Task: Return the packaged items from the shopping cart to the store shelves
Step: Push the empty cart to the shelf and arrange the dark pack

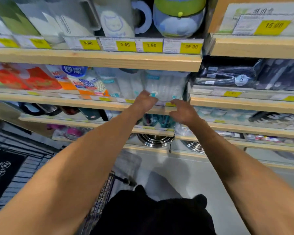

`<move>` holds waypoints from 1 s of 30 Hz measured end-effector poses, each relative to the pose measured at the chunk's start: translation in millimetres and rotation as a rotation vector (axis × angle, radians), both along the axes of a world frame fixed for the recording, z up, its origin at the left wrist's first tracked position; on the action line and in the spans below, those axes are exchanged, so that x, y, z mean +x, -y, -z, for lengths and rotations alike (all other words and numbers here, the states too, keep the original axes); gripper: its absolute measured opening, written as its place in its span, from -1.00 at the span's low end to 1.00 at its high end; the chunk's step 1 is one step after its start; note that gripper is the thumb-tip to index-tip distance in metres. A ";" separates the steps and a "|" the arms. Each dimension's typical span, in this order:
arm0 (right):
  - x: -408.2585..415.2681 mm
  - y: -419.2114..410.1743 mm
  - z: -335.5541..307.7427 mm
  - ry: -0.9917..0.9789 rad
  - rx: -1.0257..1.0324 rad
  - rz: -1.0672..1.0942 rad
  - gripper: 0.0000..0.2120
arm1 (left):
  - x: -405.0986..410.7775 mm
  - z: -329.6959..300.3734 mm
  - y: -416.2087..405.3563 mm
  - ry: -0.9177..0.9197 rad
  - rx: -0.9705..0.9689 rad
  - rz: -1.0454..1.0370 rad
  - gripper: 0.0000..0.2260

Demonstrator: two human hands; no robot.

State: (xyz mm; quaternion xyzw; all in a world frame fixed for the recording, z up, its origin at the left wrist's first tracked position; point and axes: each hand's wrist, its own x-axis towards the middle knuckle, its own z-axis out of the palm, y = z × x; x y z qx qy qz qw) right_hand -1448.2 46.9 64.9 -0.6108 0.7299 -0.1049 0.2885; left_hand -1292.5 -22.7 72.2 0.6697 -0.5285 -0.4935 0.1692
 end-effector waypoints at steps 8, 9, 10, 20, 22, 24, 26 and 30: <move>-3.4 11.4 11.3 -0.102 0.070 0.013 -0.43 | -2.5 2.6 11.9 0.220 0.012 0.327 -0.46; -2.8 11.9 12.8 -0.110 0.069 0.024 -0.40 | -5.6 2.6 13.6 0.214 0.001 0.355 -0.45; -1.7 12.9 14.0 -0.107 0.071 0.043 -0.37 | -9.2 0.5 14.4 0.195 0.001 0.377 -0.44; 49.6 35.6 -1.8 0.079 -0.104 0.035 -0.71 | 29.9 -8.9 -11.2 0.037 -0.317 -0.062 -0.89; 63.7 44.7 -4.2 0.099 -0.145 -0.077 -0.70 | 52.9 -7.5 -11.4 0.064 -0.384 -0.305 -0.86; 76.0 50.8 -6.4 0.099 -0.195 -0.154 -0.67 | 72.6 -7.1 -6.8 0.030 -0.388 -0.470 -0.71; 86.9 54.6 -7.3 0.104 -0.239 -0.187 -0.63 | 84.2 -13.2 -3.8 0.003 -0.382 -0.512 -0.58; 97.3 60.5 -8.3 0.064 -0.276 -0.162 -0.54 | 83.0 -28.9 3.7 -0.115 -0.346 -0.442 -0.47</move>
